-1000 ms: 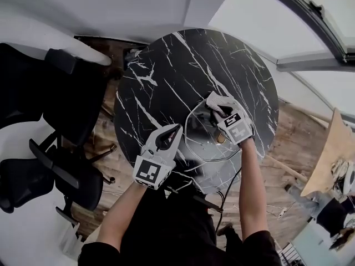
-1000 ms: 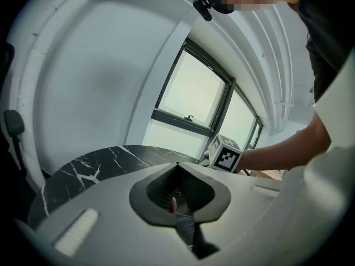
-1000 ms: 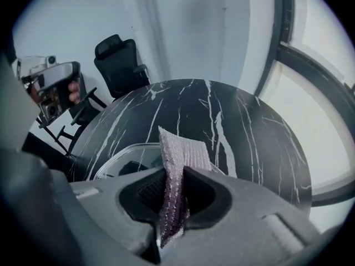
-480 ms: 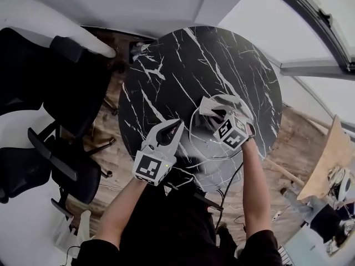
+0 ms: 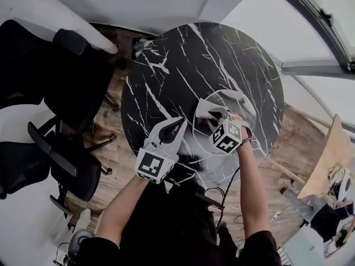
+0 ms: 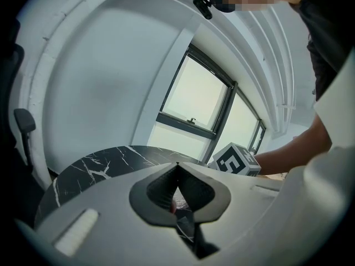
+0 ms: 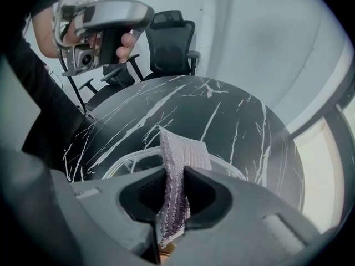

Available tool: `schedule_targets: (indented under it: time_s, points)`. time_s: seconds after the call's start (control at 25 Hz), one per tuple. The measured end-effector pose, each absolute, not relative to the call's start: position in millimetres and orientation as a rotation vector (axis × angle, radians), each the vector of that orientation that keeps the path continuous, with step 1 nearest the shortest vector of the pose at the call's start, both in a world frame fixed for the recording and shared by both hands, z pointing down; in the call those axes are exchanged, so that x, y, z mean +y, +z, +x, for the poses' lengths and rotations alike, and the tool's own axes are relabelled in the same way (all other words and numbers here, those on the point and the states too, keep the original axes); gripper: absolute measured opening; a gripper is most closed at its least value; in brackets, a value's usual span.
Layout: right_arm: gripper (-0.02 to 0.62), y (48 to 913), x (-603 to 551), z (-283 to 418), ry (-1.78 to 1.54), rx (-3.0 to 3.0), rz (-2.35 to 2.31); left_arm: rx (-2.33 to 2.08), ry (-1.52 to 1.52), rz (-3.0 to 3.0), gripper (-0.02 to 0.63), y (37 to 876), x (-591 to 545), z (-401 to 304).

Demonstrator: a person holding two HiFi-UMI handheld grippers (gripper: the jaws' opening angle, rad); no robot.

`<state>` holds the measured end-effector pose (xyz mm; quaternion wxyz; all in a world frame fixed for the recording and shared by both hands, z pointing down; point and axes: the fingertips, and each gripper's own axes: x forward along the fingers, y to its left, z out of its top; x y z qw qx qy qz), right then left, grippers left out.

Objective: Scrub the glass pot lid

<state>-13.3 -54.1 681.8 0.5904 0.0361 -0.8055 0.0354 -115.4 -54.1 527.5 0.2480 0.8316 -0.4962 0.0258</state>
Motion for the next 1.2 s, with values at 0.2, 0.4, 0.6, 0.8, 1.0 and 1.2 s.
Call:
schedule_targets:
  time_s: [0.2,0.4,0.6,0.8,1.0,1.2]
  points:
    - [0.067,682.3,-35.6,-17.6,0.061,-1.874,0.08,-1.316,0.063,2.261,0.002,527.4,-44.0,-110.9]
    - [0.069,682.7,-16.3,-18.2,0.036,-1.872,0.098,-1.295,0.055,2.266,0.002,526.7,-38.2,-108.2]
    - [0.069,683.2,9.6,-14.0,0.014,-1.879,0.099,-1.282,0.072,2.286,0.002,525.1,-35.2,-101.2]
    - [0.067,683.8,32.4,-3.3,-0.019,-1.888,0.1,-1.254,0.068,2.301,0.002,519.9,-32.6,-87.8]
    - [0.067,684.5,55.8,13.3,-0.022,-1.899,0.09,-1.197,0.099,2.328,0.002,520.2,-27.3,-67.9]
    - [0.067,689.2,87.0,30.4,-0.035,-1.893,0.051,-1.161,0.116,2.333,0.002,520.6,-24.9,-52.8]
